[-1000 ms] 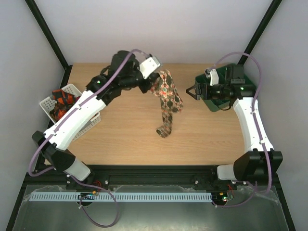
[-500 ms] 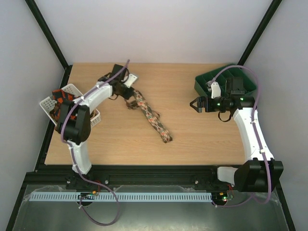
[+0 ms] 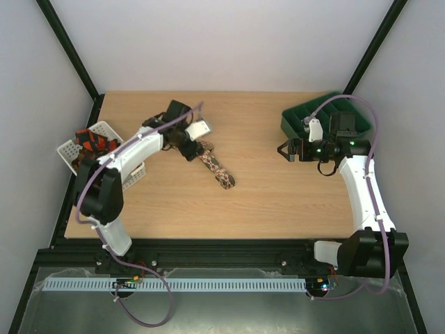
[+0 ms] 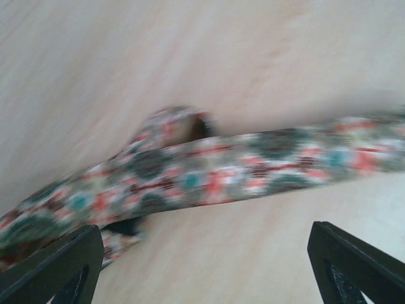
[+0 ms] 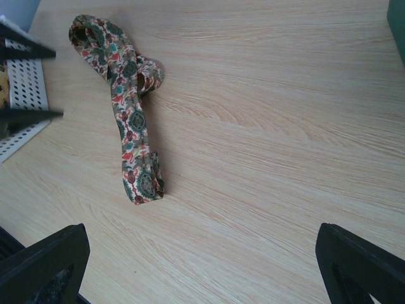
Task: Roll the ties
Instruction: Place the tie at the center of the board, then pick up the tie from the center of the board.
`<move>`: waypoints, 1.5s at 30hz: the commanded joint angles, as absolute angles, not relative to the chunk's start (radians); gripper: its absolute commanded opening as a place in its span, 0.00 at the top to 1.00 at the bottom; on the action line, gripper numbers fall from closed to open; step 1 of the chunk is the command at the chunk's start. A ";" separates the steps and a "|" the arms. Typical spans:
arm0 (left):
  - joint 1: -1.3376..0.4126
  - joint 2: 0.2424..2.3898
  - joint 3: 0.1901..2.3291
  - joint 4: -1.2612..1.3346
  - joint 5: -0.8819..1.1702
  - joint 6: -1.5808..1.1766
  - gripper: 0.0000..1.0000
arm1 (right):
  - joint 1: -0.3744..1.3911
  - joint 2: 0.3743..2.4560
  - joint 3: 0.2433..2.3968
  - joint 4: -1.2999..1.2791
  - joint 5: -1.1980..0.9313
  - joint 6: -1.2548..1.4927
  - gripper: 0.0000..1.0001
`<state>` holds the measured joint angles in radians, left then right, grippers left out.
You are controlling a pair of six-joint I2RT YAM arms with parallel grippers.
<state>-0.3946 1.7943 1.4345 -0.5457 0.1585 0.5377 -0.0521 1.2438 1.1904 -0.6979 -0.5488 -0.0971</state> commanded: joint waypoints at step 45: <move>-0.854 1.840 1.965 -0.479 0.189 0.677 0.98 | -0.166 1.141 1.083 -0.635 -0.646 0.027 0.01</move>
